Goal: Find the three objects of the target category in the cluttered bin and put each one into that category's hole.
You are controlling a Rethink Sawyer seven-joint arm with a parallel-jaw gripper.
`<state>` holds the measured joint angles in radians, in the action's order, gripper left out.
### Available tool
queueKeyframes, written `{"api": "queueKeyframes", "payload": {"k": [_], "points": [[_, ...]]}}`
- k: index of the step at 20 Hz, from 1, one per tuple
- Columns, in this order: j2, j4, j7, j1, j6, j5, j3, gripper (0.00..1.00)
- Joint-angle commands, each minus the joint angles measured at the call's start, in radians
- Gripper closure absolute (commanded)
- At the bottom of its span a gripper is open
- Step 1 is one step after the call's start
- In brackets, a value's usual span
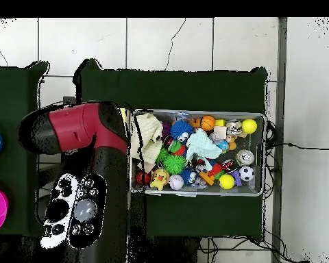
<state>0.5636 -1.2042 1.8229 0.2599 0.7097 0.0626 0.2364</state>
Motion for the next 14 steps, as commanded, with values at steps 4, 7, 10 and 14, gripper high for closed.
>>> {"api": "queueKeyframes", "payload": {"k": [4,7,10,14], "points": [[-0.047,-0.096,0.241,-0.012,-0.009,-0.038,-0.015,1.00],[-0.044,-0.139,0.231,-0.018,-0.069,-0.046,-0.038,1.00],[-0.046,-0.162,0.245,-0.009,-0.092,-0.049,-0.031,1.00],[-0.063,-0.179,0.265,-0.007,-0.114,-0.062,-0.028,1.00]]}}
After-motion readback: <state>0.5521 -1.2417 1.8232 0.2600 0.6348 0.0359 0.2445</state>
